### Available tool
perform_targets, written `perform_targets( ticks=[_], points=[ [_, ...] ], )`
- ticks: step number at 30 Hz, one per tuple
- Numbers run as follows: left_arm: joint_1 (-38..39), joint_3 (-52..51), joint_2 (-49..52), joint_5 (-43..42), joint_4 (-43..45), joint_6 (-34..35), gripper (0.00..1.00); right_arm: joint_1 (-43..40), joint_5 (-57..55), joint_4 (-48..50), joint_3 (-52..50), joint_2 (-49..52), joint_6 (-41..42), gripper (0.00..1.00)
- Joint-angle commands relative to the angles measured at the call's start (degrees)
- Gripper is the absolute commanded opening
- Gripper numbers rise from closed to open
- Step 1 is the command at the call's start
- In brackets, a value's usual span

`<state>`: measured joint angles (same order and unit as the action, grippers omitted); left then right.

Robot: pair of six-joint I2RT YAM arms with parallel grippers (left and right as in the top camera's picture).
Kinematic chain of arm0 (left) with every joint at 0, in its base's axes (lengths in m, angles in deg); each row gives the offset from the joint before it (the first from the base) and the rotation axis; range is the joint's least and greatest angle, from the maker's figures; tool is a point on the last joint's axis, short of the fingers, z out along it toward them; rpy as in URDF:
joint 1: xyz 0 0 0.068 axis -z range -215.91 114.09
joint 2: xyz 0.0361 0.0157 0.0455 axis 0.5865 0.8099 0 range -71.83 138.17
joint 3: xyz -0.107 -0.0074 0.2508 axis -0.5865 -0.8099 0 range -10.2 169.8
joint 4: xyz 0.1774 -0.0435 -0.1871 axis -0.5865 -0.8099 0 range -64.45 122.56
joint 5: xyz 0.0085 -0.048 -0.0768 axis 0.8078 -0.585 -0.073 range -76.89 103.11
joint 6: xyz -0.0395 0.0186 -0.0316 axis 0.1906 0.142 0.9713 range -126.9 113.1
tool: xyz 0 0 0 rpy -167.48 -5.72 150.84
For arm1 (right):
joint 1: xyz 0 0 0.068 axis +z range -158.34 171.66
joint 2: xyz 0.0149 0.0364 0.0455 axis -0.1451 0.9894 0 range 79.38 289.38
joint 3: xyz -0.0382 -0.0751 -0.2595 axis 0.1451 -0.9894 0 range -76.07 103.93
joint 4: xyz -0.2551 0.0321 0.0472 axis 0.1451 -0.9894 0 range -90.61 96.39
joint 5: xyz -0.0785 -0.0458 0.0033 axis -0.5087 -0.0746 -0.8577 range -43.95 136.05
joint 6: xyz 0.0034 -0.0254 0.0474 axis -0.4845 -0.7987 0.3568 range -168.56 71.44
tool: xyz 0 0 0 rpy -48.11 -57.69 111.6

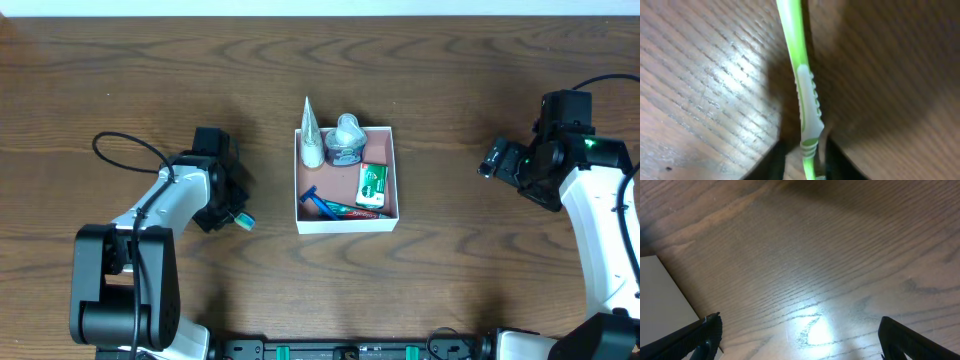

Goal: Pack container
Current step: 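Lower the left gripper and grasp the green toothbrush handle, then lift the toothbrush, carry it right and lower it into the box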

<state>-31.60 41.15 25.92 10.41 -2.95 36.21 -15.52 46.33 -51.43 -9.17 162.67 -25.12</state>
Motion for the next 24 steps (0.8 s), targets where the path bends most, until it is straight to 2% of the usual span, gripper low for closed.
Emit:
perform_targets(
  ticks=[1, 4, 8, 14, 18, 24],
  points=[
    [-0.17, -0.96, 2.03, 1.22, 0.7, -1.53, 0.14, -0.31, -0.02, -0.04, 0.15, -0.83, -0.35, 0.99],
    [-0.2, -0.96, 2.01, 1.22, 0.9, -1.62, 0.06, -0.31, -0.02, -0.04, 0.15, -0.83, -0.35, 0.99],
    [-0.44, 1.2, 1.11, -1.51, -0.39, -8.46, 0.06, -0.31, -0.02, -0.04, 0.15, -0.83, -0.37, 0.99],
    [-0.5, 11.89, -4.07, -1.86, -11.3, -16.57, 0.06, -0.31, -0.02, -0.04, 0.15, -0.83, -0.35, 0.99],
    [-0.37, 19.63, -9.86, -2.64, -17.16, -18.29, 0.06, -0.31, -0.02, -0.04, 0.15, -0.83, -0.37, 0.99],
    [3.34, 23.15, -21.86, -10.71, -15.3, -32.26, 0.06, -0.31, -0.02, -0.04, 0.15, -0.83, -0.35, 0.99]
  ],
)
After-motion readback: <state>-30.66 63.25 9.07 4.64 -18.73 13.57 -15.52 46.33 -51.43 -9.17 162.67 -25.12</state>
